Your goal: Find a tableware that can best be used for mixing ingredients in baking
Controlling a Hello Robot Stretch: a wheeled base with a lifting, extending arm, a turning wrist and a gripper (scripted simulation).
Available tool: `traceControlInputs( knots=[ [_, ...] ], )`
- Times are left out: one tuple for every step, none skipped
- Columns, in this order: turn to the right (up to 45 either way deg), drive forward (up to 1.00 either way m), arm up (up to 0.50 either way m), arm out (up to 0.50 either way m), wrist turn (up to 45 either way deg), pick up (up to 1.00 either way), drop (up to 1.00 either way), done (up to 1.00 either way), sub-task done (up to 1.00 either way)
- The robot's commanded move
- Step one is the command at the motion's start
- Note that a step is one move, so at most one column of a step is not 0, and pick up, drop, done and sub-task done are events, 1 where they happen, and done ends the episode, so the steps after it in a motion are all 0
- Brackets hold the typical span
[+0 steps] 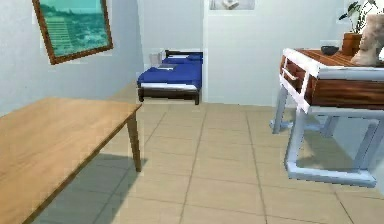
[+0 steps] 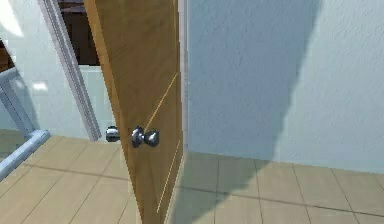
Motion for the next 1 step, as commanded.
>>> traceControlInputs(
  knots=[
    [6.0, 0.0, 0.0, 0.0, 0.0, 0.0, 0.0, 0.0, 0.0]
  ],
)
